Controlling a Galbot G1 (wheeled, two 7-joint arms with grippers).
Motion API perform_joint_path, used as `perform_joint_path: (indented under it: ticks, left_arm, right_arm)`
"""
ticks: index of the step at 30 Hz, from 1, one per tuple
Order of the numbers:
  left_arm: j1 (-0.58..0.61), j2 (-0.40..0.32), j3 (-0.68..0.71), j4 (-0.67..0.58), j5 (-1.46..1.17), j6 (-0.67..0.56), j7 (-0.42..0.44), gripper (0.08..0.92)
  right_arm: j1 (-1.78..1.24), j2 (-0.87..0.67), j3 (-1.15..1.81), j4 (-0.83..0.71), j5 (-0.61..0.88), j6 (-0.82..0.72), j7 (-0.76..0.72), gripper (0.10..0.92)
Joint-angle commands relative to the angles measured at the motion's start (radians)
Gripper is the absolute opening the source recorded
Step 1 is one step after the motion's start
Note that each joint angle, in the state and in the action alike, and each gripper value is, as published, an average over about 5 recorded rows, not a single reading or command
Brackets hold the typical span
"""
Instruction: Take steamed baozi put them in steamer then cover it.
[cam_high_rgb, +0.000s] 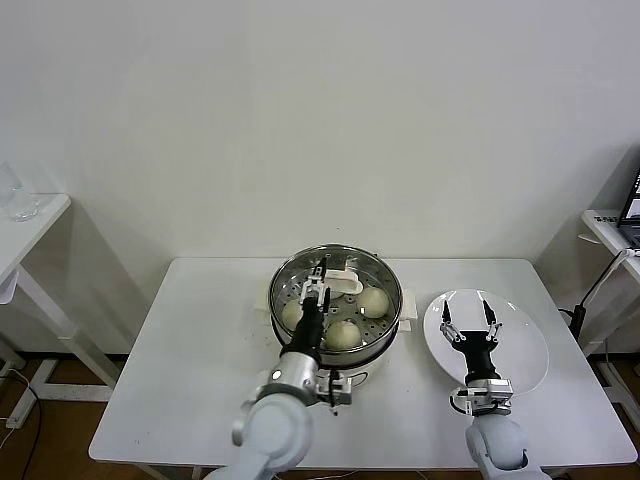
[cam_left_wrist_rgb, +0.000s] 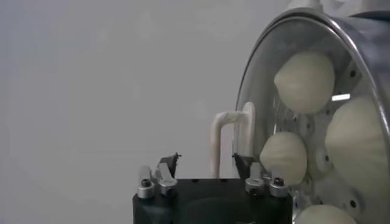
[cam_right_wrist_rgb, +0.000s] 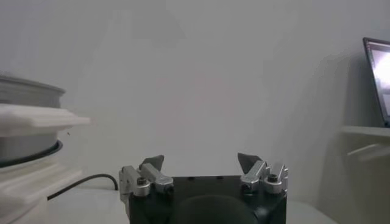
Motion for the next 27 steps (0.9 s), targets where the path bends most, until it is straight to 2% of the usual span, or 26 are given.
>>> perform_joint_path:
  ticks: [1,4,7,9,13,16,20,27]
  left_arm:
    - [0.200,0.202,-0.168,-0.322,-0.347,-0.016,-0.095,0.813]
    - [0.285,0.206,-0.331,-0.332,-0.575,-0.068,-0.246,0.821]
    - [0.337,0.183,-0.475,-0.256,-0.873,-0.194,-0.406,0.822]
    - [0.351,0.173,-0.547,-0.175,-1.077,-0.322,-0.443,0.823]
    - [0.344,0.162,-0.653,0.013,-1.362,-0.584,-0.368,0.823]
    - [0.329,0.155,-0.685,0.114,-1.470,-0.682,-0.309,0.823]
    - [0.329,0.144,-0.696,0.177,-1.522,-0.734,-0.260,0.823]
    - [0.328,0.126,-0.684,0.214,-1.521,-0.745,-0.251,0.823]
  right_arm:
    - [-0.021,-0.014,-0.020,0.036,0.057,-0.053,0.017,0.823]
    - [-0.038,-0.017,-0.014,0.058,0.114,-0.071,0.008,0.823]
    - [-0.060,-0.020,0.000,0.084,0.174,-0.077,-0.014,0.823]
    - [-0.075,-0.024,0.006,0.099,0.203,-0.078,-0.027,0.823]
    - [-0.096,-0.031,0.012,0.123,0.225,-0.095,-0.035,0.823]
    - [-0.109,-0.031,0.016,0.133,0.221,-0.110,-0.034,0.823]
    - [-0.128,-0.026,0.020,0.147,0.211,-0.124,-0.032,0.823]
    - [-0.143,-0.020,0.035,0.162,0.207,-0.147,-0.032,0.823]
